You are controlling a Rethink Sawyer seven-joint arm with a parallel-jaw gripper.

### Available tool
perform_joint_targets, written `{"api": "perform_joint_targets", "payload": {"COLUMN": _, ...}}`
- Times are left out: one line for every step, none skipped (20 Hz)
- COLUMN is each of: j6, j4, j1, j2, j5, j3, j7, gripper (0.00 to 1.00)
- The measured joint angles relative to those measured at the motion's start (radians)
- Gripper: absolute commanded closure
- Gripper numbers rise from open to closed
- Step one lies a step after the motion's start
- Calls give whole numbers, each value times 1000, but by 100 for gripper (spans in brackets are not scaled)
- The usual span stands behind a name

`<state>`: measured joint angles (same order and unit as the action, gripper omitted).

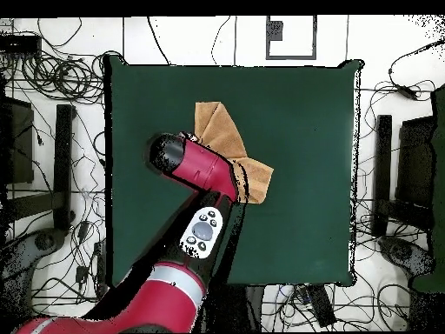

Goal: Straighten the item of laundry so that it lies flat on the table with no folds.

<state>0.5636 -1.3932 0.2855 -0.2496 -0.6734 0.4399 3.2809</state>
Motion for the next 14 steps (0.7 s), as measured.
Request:
{"api": "perform_joint_targets", "payload": {"j6": -3, "j4": 0, "j1": 5, "j2": 1, "j5": -1, "j3": 4, "j7": 0, "gripper": 0}}
{"api": "perform_joint_targets", "payload": {"j6": -6, "j4": 0, "j1": 8, "j2": 1, "j5": -1, "j3": 9, "j7": 0, "gripper": 0}}
{"api": "perform_joint_targets", "payload": {"j6": -9, "j4": 0, "j1": 12, "j2": 2, "j5": -1, "j3": 13, "j7": 0, "gripper": 0}}
{"api": "perform_joint_targets", "payload": {"j6": -11, "j4": 0, "j1": 16, "j2": 2, "j5": -1, "j3": 17, "j7": 0, "gripper": 0}}
{"api": "perform_joint_targets", "payload": {"j6": -14, "j4": 0, "j1": 17, "j2": 2, "j5": -1, "j3": 19, "j7": 0, "gripper": 0}}
{"api": "perform_joint_targets", "payload": {"j6": -20, "j4": 0, "j1": 19, "j2": 2, "j5": -1, "j3": 21, "j7": 0, "gripper": 0}}
{"api": "perform_joint_targets", "payload": {"j6": -27, "j4": 0, "j1": 21, "j2": 2, "j5": -1, "j3": 23, "j7": 0, "gripper": 0}}
{"api": "perform_joint_targets", "payload": {"j6": -34, "j4": 0, "j1": 23, "j2": 2, "j5": -1, "j3": 24, "j7": 0, "gripper": 0}}
{"api": "perform_joint_targets", "payload": {"j6": -47, "j4": 0, "j1": 25, "j2": 3, "j5": -1, "j3": 28, "j7": 0, "gripper": 0}}
{"api": "perform_joint_targets", "payload": {"j6": -54, "j4": 0, "j1": 27, "j2": 4, "j5": 0, "j3": 30, "j7": 0, "gripper": 0}}
{"api": "perform_joint_targets", "payload": {"j6": -67, "j4": 0, "j1": 28, "j2": 4, "j5": 1, "j3": 33, "j7": 0, "gripper": 0}}
{"api": "perform_joint_targets", "payload": {"j6": -70, "j4": -1, "j1": 27, "j2": 3, "j5": 3, "j3": 32, "j7": 0, "gripper": 0}}
{"api": "perform_joint_targets", "payload": {"j6": -78, "j4": -7, "j1": 17, "j2": -8, "j5": 13, "j3": 19, "j7": -1, "gripper": 0}}
{"api": "perform_joint_targets", "payload": {"j6": -87, "j4": -14, "j1": 7, "j2": -18, "j5": 23, "j3": 7, "j7": -1, "gripper": 0}}
